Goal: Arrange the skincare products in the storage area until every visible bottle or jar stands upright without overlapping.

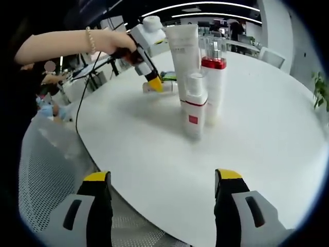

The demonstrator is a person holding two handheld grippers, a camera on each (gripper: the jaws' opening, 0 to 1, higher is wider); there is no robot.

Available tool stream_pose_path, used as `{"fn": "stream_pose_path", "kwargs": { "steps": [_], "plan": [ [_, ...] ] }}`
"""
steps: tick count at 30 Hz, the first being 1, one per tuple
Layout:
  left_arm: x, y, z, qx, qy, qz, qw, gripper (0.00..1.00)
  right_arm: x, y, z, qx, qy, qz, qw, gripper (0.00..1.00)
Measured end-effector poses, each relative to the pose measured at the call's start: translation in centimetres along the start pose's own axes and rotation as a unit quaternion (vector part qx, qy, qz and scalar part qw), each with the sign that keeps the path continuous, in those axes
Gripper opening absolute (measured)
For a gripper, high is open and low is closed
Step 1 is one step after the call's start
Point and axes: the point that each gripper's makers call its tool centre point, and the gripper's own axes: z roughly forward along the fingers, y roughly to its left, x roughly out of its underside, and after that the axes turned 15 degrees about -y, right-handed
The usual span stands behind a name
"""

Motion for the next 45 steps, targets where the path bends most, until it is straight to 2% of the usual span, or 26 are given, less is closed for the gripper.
{"fn": "stream_pose_path", "kwargs": {
  "steps": [5, 9, 12, 18, 20, 22, 26, 27, 29, 33, 41, 42, 43, 45],
  "plan": [
    [-0.2, 0.1, -0.5, 0.0, -0.012, -0.002, 0.9999, 0.2, -0.3, -0.2, -0.2, 0.003, -0.011, 0.007, 0.9999, 0.79],
    [-0.1, -1.0, -2.3, 0.0, -0.025, -0.002, 0.9997, 0.2, -0.9, -0.6, -0.3, 0.009, -0.035, 0.032, 0.9988, 0.78],
    [-0.1, -1.0, -2.8, -0.003, -0.028, 0.005, 0.9996, 0.2, -1.2, -0.8, -0.4, 0.013, -0.042, 0.041, 0.9982, 0.77],
    [-0.3, -1.1, -3.9, -0.008, -0.046, 0.004, 0.9989, 0.2, -1.7, -0.9, -0.5, 0.021, -0.051, 0.029, 0.998, 0.74],
    [-0.4, -1.5, -4.5, -0.008, -0.056, 0.004, 0.9984, 0.2, -3.4, -0.4, -0.4, 0.005, -0.097, 0.071, 0.9927, 0.75],
    [-0.4, -2.3, -5.3, -0.008, -0.066, 0.007, 0.9977, 0.2, -5.2, -0.5, -0.9, 0.009, -0.136, 0.105, 0.985, 0.73],
    [-0.6, -3.6, -7.0, -0.006, -0.088, 0.014, 0.996, 0.2, -5.5, -1.0, -1.6, 0.032, -0.14, 0.091, 0.9855, 0.71],
    [-0.8, -3.9, -7.4, -0.007, -0.096, 0.013, 0.9952, 0.2, -6.2, -0.8, -1.7, 0.035, -0.161, 0.111, 0.9801, 0.71],
    [-0.9, -4.4, -8.2, -0.006, -0.106, 0.015, 0.9943, 0.2, -6.9, -0.3, -1.9, 0.031, -0.176, 0.127, 0.9757, 0.7],
    [-1.2, -5.4, -9.5, -0.006, -0.126, 0.018, 0.9919, 0.2, -7.5, 0.7, -1.7, 0.02, -0.174, 0.118, 0.9774, 0.7],
    [-1.6, -8.1, -12.2, -0.006, -0.164, 0.02, 0.9862, 0.2, -11.6, 2.6, -1.0, -0.005, -0.232, 0.155, 0.9602, 0.66],
    [-1.7, -8.3, -12.4, -0.006, -0.168, 0.02, 0.9856, 0.2, -12.9, 3.2, -0.8, -0.015, -0.249, 0.17, 0.9533, 0.66],
    [-1.8, -8.7, -12.8, -0.008, -0.177, 0.018, 0.984, 0.2, -13.2, 3.4, -0.7, -0.017, -0.254, 0.174, 0.9515, 0.64],
    [-1.9, -9.4, -13.3, -0.012, -0.187, 0.023, 0.9821, 0.2, -15.1, 4.2, -0.5, -0.034, -0.281, 0.201, 0.9378, 0.62]
  ]
}}
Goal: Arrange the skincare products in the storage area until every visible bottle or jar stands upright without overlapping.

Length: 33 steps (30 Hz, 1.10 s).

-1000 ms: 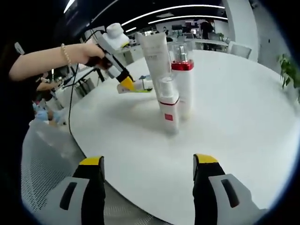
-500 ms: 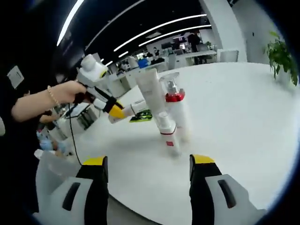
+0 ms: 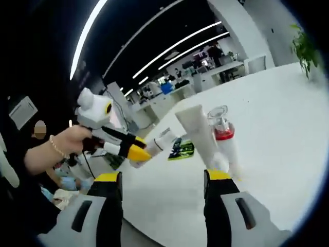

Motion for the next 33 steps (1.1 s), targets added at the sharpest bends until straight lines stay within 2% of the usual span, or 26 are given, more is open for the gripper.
{"fn": "stream_pose_path", "kwargs": {
  "steps": [1, 5, 11, 13, 14, 16, 19, 21, 26, 29, 33],
  "plan": [
    [0.0, -0.1, -0.1, -0.001, 0.0, 0.001, 1.0, 0.2, -0.5, 0.7, 0.7, -0.006, -0.011, 0.016, 0.9998, 0.62],
    [0.0, -0.8, -0.8, -0.005, -0.013, -0.005, 0.9999, 0.2, -1.1, 1.5, 2.1, -0.009, -0.022, 0.024, 0.9994, 0.62],
    [-0.7, -1.5, -1.9, -0.011, -0.032, -0.01, 0.9994, 0.2, -0.3, 2.4, 2.8, -0.013, -0.015, 0.04, 0.999, 0.61],
    [-1.4, -1.7, -2.4, -0.016, -0.047, -0.011, 0.9987, 0.2, 0.1, 2.6, 3.2, -0.009, -0.013, 0.071, 0.9974, 0.6],
    [-1.6, -1.8, -2.5, -0.018, -0.054, -0.011, 0.9983, 0.2, 0.2, 2.9, 3.3, -0.006, -0.011, 0.089, 0.9959, 0.6],
    [-2.7, -2.1, -2.7, -0.018, -0.085, -0.009, 0.9962, 0.2, 0.0, 3.0, 4.0, -0.003, -0.019, 0.128, 0.9916, 0.58],
    [-3.1, -2.6, -3.0, -0.019, -0.098, -0.007, 0.9949, 0.2, -1.0, 4.0, 4.8, -0.001, -0.046, 0.195, 0.9798, 0.56],
    [-3.4, -3.0, -3.1, -0.018, -0.106, -0.002, 0.9942, 0.2, -1.3, 3.8, 5.5, 0.004, -0.05, 0.223, 0.9735, 0.54],
    [-4.7, -4.2, -3.7, -0.017, -0.134, 0.005, 0.9909, 0.2, -0.8, 4.0, 6.0, 0.007, -0.044, 0.228, 0.9728, 0.5],
    [-5.0, -4.5, -3.9, -0.02, -0.139, 0.01, 0.9901, 0.2, -0.3, 4.4, 6.1, 0.003, -0.033, 0.229, 0.9729, 0.49],
    [-5.0, -4.4, -4.1, -0.023, -0.138, 0.017, 0.99, 0.2, -0.3, 4.5, 6.2, 0.003, -0.036, 0.241, 0.9698, 0.44]
  ]
}}
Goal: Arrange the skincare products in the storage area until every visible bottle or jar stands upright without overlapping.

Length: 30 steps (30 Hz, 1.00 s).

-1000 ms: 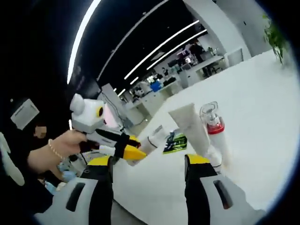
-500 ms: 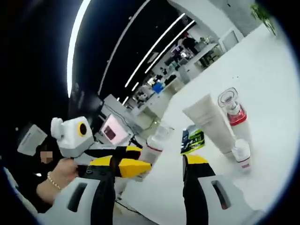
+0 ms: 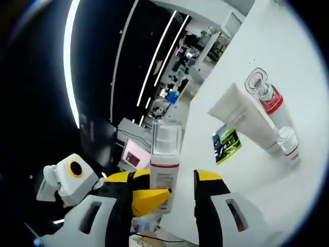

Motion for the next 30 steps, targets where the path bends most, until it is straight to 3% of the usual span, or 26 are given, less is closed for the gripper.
{"fn": "stream_pose_path", "kwargs": {
  "steps": [11, 16, 18, 26, 30],
  "plan": [
    [0.0, 0.3, -0.5, -0.008, 0.003, 0.007, 0.9999, 0.2, 0.6, 0.7, 0.1, 0.0, 0.0, 0.018, 0.9998, 0.37],
    [0.1, 0.2, -0.7, -0.009, 0.005, 0.018, 0.9998, 0.2, 0.6, 0.8, 0.2, 0.001, -0.002, 0.028, 0.9996, 0.21],
    [0.2, 0.2, -0.8, -0.009, 0.005, 0.02, 0.9998, 0.2, 0.8, 0.9, 0.1, -0.001, 0.002, 0.03, 0.9996, 0.21],
    [0.8, -0.3, -1.3, 0.014, 0.005, 0.033, 0.9993, 0.24, 1.1, 0.7, -0.3, -0.026, 0.031, -0.055, 0.9977, 0.2],
    [0.7, -1.1, -2.3, 0.042, 0.002, 0.013, 0.999, 0.36, 0.3, 0.7, -0.5, -0.046, 0.04, -0.1, 0.9931, 0.2]
  ]
}}
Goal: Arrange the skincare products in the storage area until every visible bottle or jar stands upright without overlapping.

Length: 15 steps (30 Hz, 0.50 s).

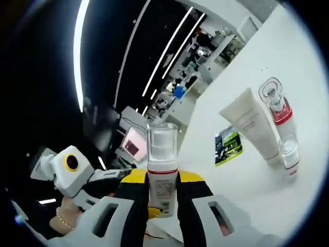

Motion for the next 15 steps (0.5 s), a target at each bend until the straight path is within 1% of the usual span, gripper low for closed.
{"fn": "stream_pose_path", "kwargs": {
  "steps": [1, 3, 4, 5, 6, 7, 10, 12, 15],
  "plan": [
    [-0.1, 0.1, -0.2, -0.001, -0.002, 0.0, 1.0, 0.35, 0.0, -0.2, -0.1, -0.006, 0.003, -0.007, 1.0, 0.2],
    [-0.3, 0.4, -0.7, 0.0, -0.002, 0.005, 1.0, 0.36, 0.0, -0.1, -0.4, -0.023, 0.015, -0.035, 0.999, 0.2],
    [-0.1, 1.1, -1.0, 0.002, -0.002, 0.004, 1.0, 0.36, 0.1, -0.1, -0.6, -0.029, 0.022, -0.048, 0.9982, 0.2],
    [-0.2, 1.3, -1.1, 0.005, -0.005, 0.003, 1.0, 0.37, 0.3, -0.1, -0.7, -0.034, 0.027, -0.055, 0.9975, 0.2],
    [-0.6, 0.8, -1.2, 0.015, -0.009, -0.003, 0.9999, 0.37, 0.3, 0.0, -0.9, -0.044, 0.033, -0.062, 0.9965, 0.2],
    [-0.7, 0.7, -1.3, 0.019, -0.009, -0.005, 0.9998, 0.37, 0.3, 0.1, -1.0, -0.051, 0.037, -0.069, 0.9956, 0.2],
    [-0.6, 0.3, -1.4, 0.033, 0.0, 0.014, 0.9994, 0.37, 0.3, 0.2, -1.3, -0.069, 0.051, -0.094, 0.9919, 0.2],
    [-0.6, 0.1, -1.5, 0.043, 0.003, 0.016, 0.999, 0.36, 0.4, 0.4, -1.5, -0.084, 0.063, -0.116, 0.9877, 0.2],
    [-1.0, -0.3, -1.6, 0.065, -0.005, 0.008, 0.9978, 0.38, 1.0, 1.0, -2.1, -0.121, 0.088, -0.157, 0.9763, 0.2]
  ]
}}
